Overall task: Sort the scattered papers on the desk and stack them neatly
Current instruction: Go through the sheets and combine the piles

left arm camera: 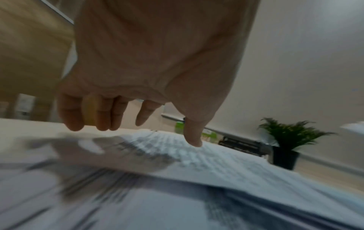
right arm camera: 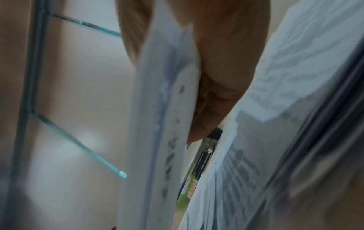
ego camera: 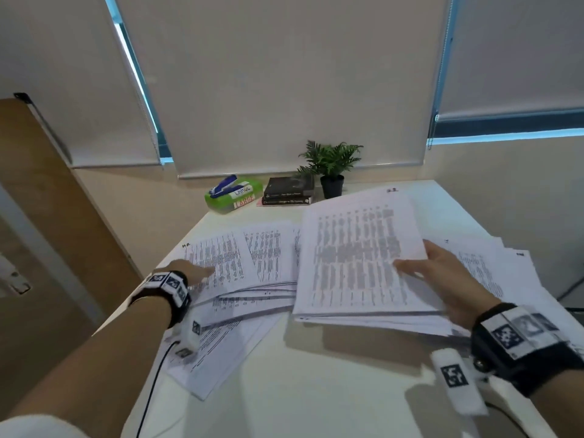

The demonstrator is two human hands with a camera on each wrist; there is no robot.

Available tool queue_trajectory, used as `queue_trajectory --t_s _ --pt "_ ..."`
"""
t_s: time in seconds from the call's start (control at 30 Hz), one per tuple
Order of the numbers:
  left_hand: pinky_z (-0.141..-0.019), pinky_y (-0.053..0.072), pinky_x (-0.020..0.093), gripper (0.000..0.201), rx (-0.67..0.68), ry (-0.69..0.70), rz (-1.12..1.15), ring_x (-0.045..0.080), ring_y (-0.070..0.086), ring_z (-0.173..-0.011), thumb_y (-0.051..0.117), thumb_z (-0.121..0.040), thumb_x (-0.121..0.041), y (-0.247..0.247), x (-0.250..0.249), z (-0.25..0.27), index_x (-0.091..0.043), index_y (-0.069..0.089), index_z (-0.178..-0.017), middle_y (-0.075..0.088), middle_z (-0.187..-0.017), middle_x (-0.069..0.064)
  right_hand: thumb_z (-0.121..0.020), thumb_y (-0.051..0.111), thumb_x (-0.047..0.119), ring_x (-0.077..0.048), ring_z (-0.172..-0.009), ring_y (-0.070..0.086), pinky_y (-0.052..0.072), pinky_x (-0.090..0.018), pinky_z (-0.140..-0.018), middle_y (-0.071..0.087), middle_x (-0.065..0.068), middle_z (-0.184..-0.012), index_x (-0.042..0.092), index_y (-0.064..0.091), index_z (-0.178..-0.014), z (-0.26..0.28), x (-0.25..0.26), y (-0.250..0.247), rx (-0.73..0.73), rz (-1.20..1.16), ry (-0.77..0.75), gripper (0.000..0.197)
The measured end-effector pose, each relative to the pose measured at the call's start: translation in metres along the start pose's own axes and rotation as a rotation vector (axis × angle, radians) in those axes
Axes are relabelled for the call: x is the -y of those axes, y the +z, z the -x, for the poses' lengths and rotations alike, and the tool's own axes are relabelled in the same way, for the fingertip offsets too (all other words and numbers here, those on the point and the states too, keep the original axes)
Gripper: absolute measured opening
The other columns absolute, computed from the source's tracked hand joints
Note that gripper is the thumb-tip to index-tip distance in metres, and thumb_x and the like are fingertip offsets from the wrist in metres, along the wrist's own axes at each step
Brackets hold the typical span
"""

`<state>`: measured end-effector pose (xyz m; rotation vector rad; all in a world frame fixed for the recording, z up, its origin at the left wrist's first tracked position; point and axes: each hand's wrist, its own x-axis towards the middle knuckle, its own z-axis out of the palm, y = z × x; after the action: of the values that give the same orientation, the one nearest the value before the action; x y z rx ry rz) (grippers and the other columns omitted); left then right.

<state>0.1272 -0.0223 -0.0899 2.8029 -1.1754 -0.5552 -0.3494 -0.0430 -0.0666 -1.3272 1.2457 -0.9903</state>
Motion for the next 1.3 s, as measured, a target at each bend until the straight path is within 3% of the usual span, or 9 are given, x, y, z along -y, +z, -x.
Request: queue_trajectory --t_s 0.1,0.23,0.33,0.43,0.57,0.77,0.93,1.13,1.3 --pt "-0.089 0.05 0.035 0.063 0.009 -0.029 -0.03 0.029 0.067 -0.097 0.064 -0.092 -0.067 0.006 0.009 0.019 -0.004 0.064 -0.09 0.067 -0.092 0.014 -0.092 0.071 0.007 -0.028 -0.106 0.072 0.056 -0.047 -0.097 0.076 -0.002 -0.116 0.017 0.069 -0.121 -0.012 -0.009 -0.043 -0.046 0.052 0.053 0.03" --pt "-0.105 0.05 0.039 0.076 0.001 -0.057 0.018 0.035 0.062 -0.129 0.071 -0.094 -0.056 0.008 0.016 0.023 0.008 0.06 -0.135 0.066 -0.137 0.023 -0.091 0.071 0.001 -0.027 -0.101 0.07 0.054 -0.035 -0.078 0.073 -0.01 -0.119 0.009 0.066 -0.122 -0.021 -0.025 -0.086 -0.075 0.222 0.146 0.032" --pt "-0.088 0.058 0.041 0.057 -0.114 -0.049 0.169 0.037 0.071 -0.106 0.09 -0.082 -0.039 0.012 0.025 0.012 0.006 0.07 -0.111 0.073 -0.111 0.022 -0.087 0.075 -0.005 -0.026 -0.091 0.067 0.05 -0.031 -0.069 0.069 -0.015 -0.12 0.005 0.055 -0.135 -0.023 -0.038 -0.098 -0.123 0.327 0.174 0.053" --pt "-0.064 0.051 0.036 0.034 -0.33 -0.074 0.283 0.03 0.062 -0.068 0.083 -0.086 -0.017 0.011 0.029 0.011 0.01 0.068 -0.101 0.067 -0.082 0.019 -0.086 0.074 -0.009 -0.029 -0.096 0.057 0.042 -0.028 -0.061 0.056 -0.009 -0.125 0.01 0.034 -0.155 -0.023 -0.039 -0.098 -0.151 0.421 0.158 0.082" --pt "-0.067 0.053 0.034 0.018 -0.526 0.076 0.356 0.034 0.065 -0.072 0.072 -0.093 -0.016 -0.001 0.034 0.014 0.0 0.074 -0.101 0.07 -0.084 0.019 -0.087 0.071 -0.008 -0.029 -0.104 0.05 0.042 -0.034 -0.085 0.053 -0.014 -0.129 0.013 0.024 -0.16 -0.026 -0.038 -0.105 -0.137 0.512 0.171 0.089" --pt "-0.069 0.056 0.038 0.021 -0.631 0.184 0.442 0.039 0.068 -0.074 0.067 -0.099 -0.017 -0.024 0.032 0.024 -0.001 0.077 -0.091 0.07 -0.077 0.02 -0.083 0.074 0.005 -0.034 -0.105 0.056 0.048 -0.04 -0.086 0.051 -0.019 -0.147 0.023 0.018 -0.162 -0.03 -0.044 -0.123 -0.183 0.671 0.217 0.098" --pt "-0.076 0.06 0.049 0.033 -0.762 0.228 0.505 0.045 0.066 -0.078 0.053 -0.105 -0.019 -0.035 0.029 0.038 -0.003 0.071 -0.082 0.069 -0.077 0.025 -0.078 0.081 0.043 -0.042 -0.146 0.027 0.036 -0.057 -0.115 0.031 -0.026 -0.155 0.028 0.018 -0.162 -0.038 -0.041 -0.106 -0.257 0.996 0.101 0.106" --pt "-0.08 0.053 0.039 0.04 -0.575 0.319 0.971 0.033 0.064 -0.083 0.06 -0.094 -0.047 -0.034 0.0 0.052 -0.008 0.069 -0.093 0.069 -0.086 0.007 -0.084 0.075 0.059 -0.027 -0.138 0.047 0.044 -0.042 -0.102 0.049 -0.008 -0.15 0.029 0.045 -0.152 -0.01 0.001 -0.005 0.093 0.492 -0.061 0.08" --pt "-0.095 0.061 0.052 0.014 -0.283 0.351 1.186 0.034 0.074 -0.103 0.061 -0.107 -0.023 -0.013 -0.039 0.097 -0.016 0.072 -0.102 0.077 -0.112 0.01 -0.073 0.076 0.074 -0.021 -0.138 0.049 0.042 -0.047 -0.115 0.048 0.001 -0.153 0.022 0.038 -0.157 -0.015 0.009 0.064 0.333 0.152 0.044 0.106"
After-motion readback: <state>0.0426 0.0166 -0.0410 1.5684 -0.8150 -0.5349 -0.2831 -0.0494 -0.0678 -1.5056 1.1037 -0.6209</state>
